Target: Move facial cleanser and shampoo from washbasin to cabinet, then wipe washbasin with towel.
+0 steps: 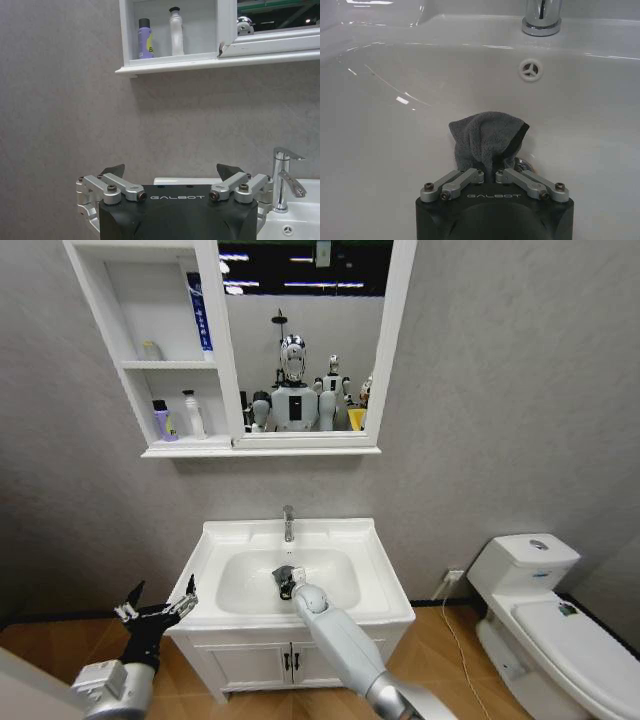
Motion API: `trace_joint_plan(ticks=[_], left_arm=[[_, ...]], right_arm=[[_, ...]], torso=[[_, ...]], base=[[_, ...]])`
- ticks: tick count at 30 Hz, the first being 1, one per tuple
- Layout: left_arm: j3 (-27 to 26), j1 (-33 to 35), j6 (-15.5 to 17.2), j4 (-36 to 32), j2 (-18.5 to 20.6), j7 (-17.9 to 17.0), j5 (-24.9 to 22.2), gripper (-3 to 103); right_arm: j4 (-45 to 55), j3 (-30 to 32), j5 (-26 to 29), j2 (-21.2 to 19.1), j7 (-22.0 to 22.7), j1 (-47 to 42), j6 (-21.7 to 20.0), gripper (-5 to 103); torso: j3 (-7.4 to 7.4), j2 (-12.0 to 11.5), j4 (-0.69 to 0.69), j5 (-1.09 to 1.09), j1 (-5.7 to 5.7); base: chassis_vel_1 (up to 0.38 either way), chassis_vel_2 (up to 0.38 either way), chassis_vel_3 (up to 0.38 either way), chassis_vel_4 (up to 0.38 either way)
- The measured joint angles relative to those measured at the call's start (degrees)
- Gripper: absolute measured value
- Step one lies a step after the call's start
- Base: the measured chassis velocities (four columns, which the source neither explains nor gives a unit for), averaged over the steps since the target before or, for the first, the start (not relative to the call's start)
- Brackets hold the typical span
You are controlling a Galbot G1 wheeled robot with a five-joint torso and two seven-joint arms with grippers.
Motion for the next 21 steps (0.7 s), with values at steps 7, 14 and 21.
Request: trace_joint_plan(ticks=[7,14,21], left_arm=[[0.0,0.0,0.0,0.0,0.0,0.0,0.0,100],[0.0,0.0,0.0,0.0,0.0,0.0,0.0,100],[0.0,0.0,0.0,0.0,0.0,0.0,0.0,100]], right_arm=[[-1.59,0.78,-0.52,0.0,0.47,0.18,0.83,5],[0.44,1.78,-0.13,-0.01,2.73,-0.18,-0.94,5],[5.52,1.24,2.89,-0.02,5.97,-1.04,-4.06,5]], torso=[[0.0,0.01,0.0,0.0,0.0],[0.0,0.01,-0.01,0.0,0.0],[0.0,0.01,0.0,0.0,0.0]], base=[[0.0,0.0,0.0,0.0],[0.0,0.0,0.0,0.0],[0.0,0.0,0.0,0.0]])
